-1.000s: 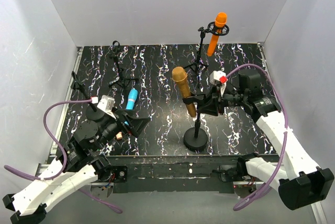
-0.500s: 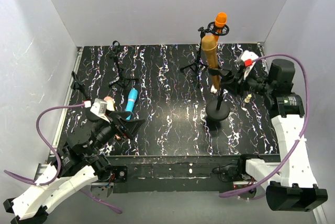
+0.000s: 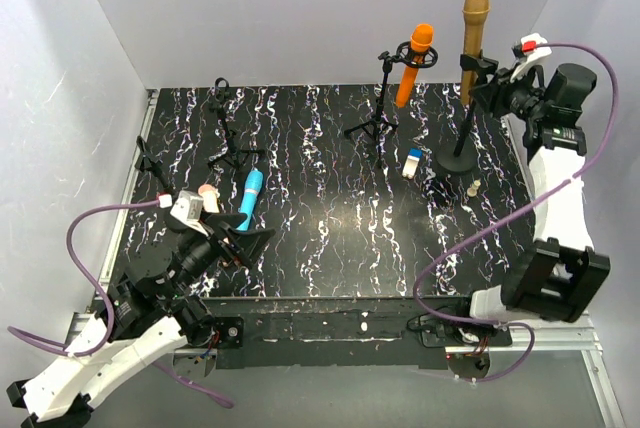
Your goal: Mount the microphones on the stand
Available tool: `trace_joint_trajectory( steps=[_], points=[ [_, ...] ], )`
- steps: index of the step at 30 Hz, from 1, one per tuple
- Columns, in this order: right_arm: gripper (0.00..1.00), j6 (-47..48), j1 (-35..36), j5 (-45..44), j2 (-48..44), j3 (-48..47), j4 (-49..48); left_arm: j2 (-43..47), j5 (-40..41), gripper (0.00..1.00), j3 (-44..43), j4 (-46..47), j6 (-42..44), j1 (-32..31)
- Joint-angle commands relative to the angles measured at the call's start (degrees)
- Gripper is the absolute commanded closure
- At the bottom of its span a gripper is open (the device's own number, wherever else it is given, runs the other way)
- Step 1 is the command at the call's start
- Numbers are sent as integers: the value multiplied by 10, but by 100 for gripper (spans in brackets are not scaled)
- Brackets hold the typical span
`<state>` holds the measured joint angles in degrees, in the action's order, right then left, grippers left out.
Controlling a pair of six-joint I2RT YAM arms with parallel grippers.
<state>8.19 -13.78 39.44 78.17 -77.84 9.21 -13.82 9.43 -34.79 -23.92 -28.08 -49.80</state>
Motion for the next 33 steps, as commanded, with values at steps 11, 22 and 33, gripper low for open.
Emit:
trace_joint_trajectory(
  steps=[11, 22, 33],
  points=[
    [99, -25, 51, -90, 73, -15, -243, -104, -7, 2, -13, 62, 42, 0],
    [99, -41, 65, -175, 150, 9, -379, -132, -10, 2, -13, 78, 36, 0],
    [82, -74, 57, -147, 140, 126, -469, -136, -10, 2, -16, 74, 42, 0]
  ],
)
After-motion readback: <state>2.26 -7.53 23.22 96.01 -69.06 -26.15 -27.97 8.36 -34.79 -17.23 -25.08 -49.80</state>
